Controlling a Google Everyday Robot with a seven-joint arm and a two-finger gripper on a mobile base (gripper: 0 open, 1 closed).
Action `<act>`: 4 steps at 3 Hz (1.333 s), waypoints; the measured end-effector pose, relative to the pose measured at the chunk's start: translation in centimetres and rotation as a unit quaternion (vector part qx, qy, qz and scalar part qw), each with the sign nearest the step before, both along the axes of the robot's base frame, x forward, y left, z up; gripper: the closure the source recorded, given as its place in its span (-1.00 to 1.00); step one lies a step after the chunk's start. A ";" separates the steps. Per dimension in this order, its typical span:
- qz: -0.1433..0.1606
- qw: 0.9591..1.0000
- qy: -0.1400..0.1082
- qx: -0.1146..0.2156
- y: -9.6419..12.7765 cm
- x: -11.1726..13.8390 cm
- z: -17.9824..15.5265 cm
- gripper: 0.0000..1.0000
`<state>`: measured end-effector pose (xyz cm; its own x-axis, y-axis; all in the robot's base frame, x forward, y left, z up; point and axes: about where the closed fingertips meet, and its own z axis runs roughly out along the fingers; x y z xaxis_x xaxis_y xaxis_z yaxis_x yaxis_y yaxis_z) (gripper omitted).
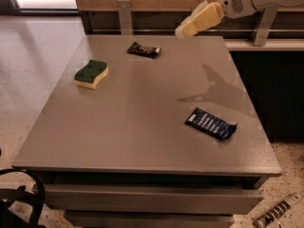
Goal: Pick rxbar chocolate
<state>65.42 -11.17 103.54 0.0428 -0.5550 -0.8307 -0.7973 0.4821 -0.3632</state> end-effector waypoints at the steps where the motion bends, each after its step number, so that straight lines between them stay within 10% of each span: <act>1: 0.000 1.000 0.000 0.000 0.0 0.0 0.0 -1.00; 4: -0.032 0.998 0.027 0.039 0.6 9.9 -5.6 -1.00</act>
Offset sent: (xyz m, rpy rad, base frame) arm 0.0706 -0.0118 -0.0342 0.0753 0.0170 -0.0685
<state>75.33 -10.59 97.90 -0.0377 -0.4883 -0.8719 -0.7811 0.5586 -0.2790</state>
